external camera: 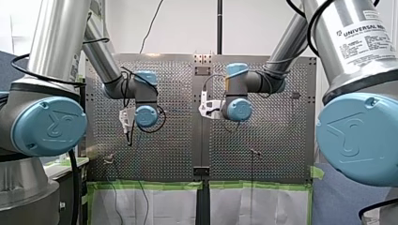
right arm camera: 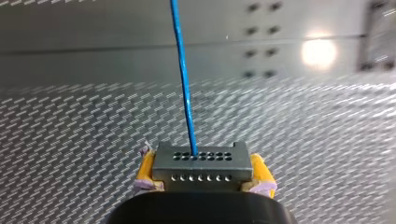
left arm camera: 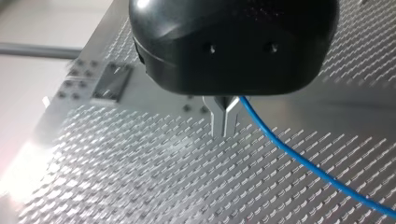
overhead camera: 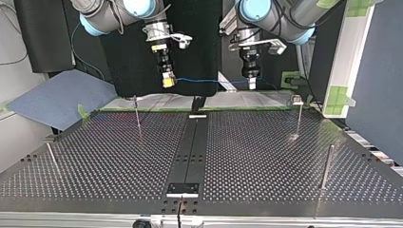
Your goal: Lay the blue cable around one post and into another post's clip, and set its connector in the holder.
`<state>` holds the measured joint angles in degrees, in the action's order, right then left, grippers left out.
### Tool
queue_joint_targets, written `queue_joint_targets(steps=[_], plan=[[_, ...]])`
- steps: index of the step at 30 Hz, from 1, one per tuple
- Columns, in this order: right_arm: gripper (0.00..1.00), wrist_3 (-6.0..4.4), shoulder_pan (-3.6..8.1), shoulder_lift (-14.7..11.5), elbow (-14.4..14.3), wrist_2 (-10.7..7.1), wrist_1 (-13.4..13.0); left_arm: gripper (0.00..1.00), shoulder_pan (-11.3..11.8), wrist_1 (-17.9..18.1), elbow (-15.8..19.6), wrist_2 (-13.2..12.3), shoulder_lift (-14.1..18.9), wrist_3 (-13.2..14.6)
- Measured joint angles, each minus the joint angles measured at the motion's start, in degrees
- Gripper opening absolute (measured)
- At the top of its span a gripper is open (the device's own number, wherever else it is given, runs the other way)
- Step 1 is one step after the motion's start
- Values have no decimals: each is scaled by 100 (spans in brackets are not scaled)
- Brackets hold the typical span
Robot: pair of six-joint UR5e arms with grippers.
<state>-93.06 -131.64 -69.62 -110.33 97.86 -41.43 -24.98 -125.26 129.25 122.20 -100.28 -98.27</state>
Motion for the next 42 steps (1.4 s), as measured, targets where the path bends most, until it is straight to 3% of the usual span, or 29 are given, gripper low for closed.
queue_joint_targets(steps=[7,16,20,25,38,42], plan=[[0,95,-49,-395,394,-256,374,0,342,-349,-268,225,349,-158],[0,102,-142,-869,868,-396,760,0,510,-780,-581,394,777,-318],[0,102,-159,-1048,1069,-461,855,0,639,-994,-771,574,991,-500],[0,81,-163,-1092,1308,-534,892,0,791,-1235,-1010,734,1235,-733],[0,155,-212,-861,1880,-655,1047,0,1409,-1875,-1303,208,1871,-1227],[0,237,-309,-781,2036,-719,1090,0,1609,-2074,-1388,9,2071,-1324]])
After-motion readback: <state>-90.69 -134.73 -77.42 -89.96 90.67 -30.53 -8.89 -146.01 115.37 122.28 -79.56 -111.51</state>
